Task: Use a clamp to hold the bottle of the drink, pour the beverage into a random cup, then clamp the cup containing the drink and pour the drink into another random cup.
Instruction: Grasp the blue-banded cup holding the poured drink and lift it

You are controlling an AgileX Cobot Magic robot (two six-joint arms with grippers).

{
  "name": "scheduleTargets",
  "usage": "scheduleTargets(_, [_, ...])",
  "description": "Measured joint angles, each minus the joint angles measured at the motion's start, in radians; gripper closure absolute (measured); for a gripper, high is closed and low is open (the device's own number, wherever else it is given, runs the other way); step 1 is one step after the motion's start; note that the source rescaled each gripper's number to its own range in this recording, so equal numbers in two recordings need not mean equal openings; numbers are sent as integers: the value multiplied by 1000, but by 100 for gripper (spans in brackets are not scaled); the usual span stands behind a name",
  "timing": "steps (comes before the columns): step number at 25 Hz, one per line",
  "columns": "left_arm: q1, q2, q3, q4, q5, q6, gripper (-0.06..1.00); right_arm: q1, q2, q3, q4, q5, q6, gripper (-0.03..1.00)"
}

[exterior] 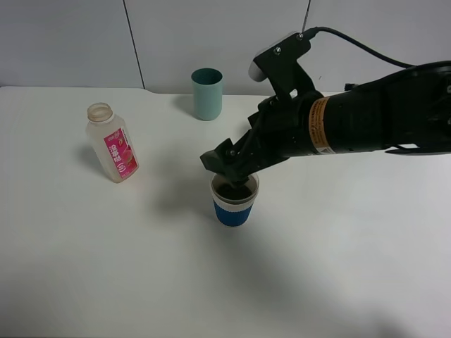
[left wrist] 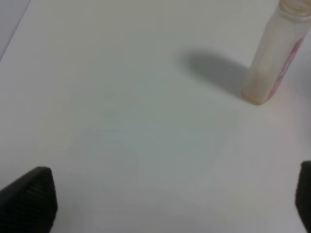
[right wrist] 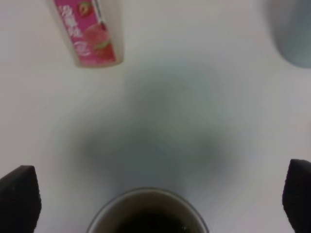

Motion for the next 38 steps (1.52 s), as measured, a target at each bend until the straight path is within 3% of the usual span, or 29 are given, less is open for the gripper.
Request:
scheduleTargets(4, [0,0,0,0,0,0,-6,0,1,0,35,-15,-64,-3])
scheduleTargets(7, [0,0,0,0,0,0,-6,0,8,0,166,-18,-207,-3])
scheduleTargets(9, [0,0,0,0,0,0,-6,0,12,0,314,-25,-347,-3])
scheduleTargets(15, [0,0,0,0,0,0,-6,1,13,0,935,-2,-888,-3])
scheduleTargets(18, [0,0,0,0,0,0,-6,1,13,0,1199,23,-1182,-3])
scheduleTargets(22, [0,0,0,0,0,0,-6,24,13,0,1447,59,-1453,-3])
scheduleTargets(27, [0,0,0,0,0,0,-6,88,13,0,1573,73,-1567,-2])
scheduleTargets(38, [0,0,0,0,0,0,-6,128,13,0,1687,175,-1568,-2])
